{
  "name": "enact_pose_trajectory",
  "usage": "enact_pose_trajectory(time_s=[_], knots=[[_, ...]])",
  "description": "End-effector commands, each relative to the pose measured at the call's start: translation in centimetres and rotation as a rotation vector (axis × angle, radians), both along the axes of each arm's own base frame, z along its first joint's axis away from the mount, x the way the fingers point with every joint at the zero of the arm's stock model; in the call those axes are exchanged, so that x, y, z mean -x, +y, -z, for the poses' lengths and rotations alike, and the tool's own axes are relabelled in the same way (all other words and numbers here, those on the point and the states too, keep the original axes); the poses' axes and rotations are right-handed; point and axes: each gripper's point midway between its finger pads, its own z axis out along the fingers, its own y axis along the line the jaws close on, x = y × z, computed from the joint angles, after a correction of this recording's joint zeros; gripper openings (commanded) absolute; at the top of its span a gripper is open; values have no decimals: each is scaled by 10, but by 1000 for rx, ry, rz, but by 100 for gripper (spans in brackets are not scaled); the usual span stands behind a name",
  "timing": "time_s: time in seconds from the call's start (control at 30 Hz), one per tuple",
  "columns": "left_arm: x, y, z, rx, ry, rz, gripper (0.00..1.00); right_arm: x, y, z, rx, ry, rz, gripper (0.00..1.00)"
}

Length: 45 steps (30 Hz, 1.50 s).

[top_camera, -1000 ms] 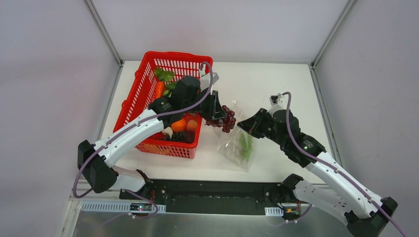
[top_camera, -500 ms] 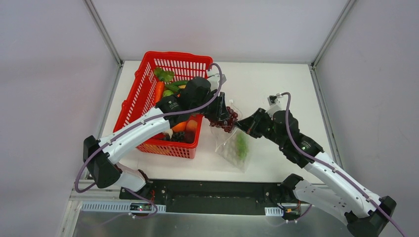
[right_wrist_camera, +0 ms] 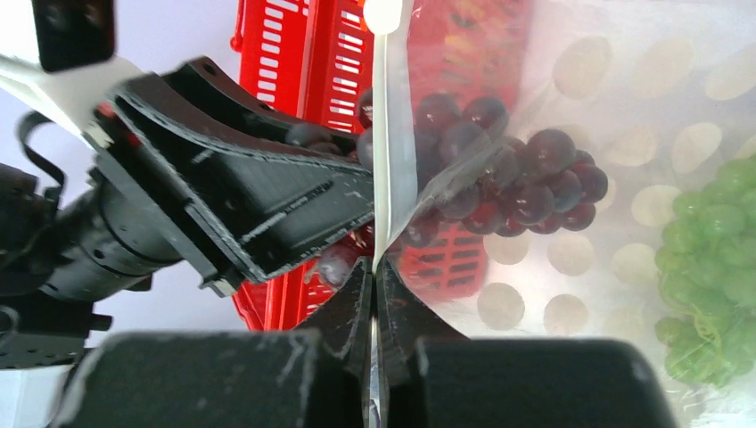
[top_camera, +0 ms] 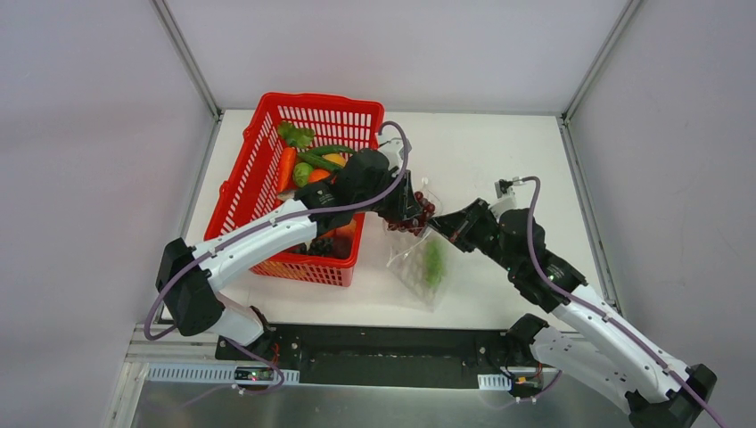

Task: Place the food in the zip-top bag and seal the zipper
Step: Place the fake fruit in the zipper food storage bag, then adjust the zipper food storage bag at the center of the board.

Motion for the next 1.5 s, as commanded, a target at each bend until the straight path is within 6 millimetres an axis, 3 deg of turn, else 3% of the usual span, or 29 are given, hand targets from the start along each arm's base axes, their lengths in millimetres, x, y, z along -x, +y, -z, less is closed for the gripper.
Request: enact_pose_trajectory(time_s=[0.0,0.07,0.17,0.3,0.47,0.63,0.77,0.9,1.0,1.07,1.47], knots=[[-1,-12,-19,83,-40,-9,23,-8,-6,-29,-116,-50,70,0],[1,-16,-17,91,-27,-4,28,-7,-6,-32,-121,-52,66,0],[6,-24,-28,146,-37,40,35,-7,-5,-33,-121,-51,61,0],[14,-29,-40,153,-47,106,54,-7,-5,-27,-113,-35,58,0],[17,-20,-41,106,-63,112,66,-8,-8,-24,-111,-36,72,0],[27,-13,-63,131,-113,159,69,-11,-17,-15,-83,-32,120,0],[32,4,-81,124,-177,151,70,-11,-22,-9,-53,-48,132,0],[28,32,-88,71,-247,68,72,3,-13,-30,-50,-175,7,0],[22,53,-85,18,-284,-6,79,12,-15,-40,-55,-250,-28,0],[23,56,-80,-11,-288,4,82,5,-27,-35,-23,-245,43,0],[16,14,-18,-211,-110,185,80,-2,-60,-10,45,-168,208,0]])
